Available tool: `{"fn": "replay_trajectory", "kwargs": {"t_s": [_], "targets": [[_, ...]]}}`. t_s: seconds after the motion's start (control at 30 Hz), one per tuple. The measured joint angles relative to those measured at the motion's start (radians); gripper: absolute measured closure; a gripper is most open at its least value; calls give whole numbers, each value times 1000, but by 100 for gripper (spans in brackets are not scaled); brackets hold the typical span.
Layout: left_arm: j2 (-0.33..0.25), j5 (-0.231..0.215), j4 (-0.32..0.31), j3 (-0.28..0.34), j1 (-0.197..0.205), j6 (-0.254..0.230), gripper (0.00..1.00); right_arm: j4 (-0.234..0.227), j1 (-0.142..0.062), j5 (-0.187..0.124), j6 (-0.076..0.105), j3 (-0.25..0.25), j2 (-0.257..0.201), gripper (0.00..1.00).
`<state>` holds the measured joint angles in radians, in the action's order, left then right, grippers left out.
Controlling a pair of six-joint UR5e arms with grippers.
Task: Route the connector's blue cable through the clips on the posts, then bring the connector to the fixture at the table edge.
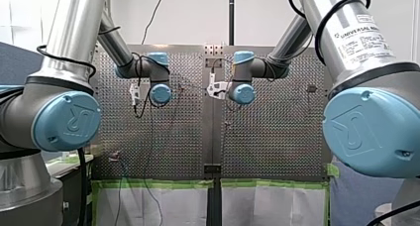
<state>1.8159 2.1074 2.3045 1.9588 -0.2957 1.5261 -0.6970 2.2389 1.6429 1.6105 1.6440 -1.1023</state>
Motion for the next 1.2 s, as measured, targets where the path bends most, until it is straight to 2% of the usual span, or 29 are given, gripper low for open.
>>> {"fn": "replay_trajectory", "kwargs": {"t_s": [0.27,0.5,0.87,1.2], "targets": [[1,-23,0,0,17,1,100,-3,-10,0,2,0,2,100],[1,-70,-7,-4,30,0,100,-9,-19,-8,1,0,4,100],[3,-125,-7,-20,48,-1,100,-10,-20,-14,-2,-3,6,100],[41,-153,-11,-28,55,2,100,-10,-25,-12,-1,-2,7,100]]}}
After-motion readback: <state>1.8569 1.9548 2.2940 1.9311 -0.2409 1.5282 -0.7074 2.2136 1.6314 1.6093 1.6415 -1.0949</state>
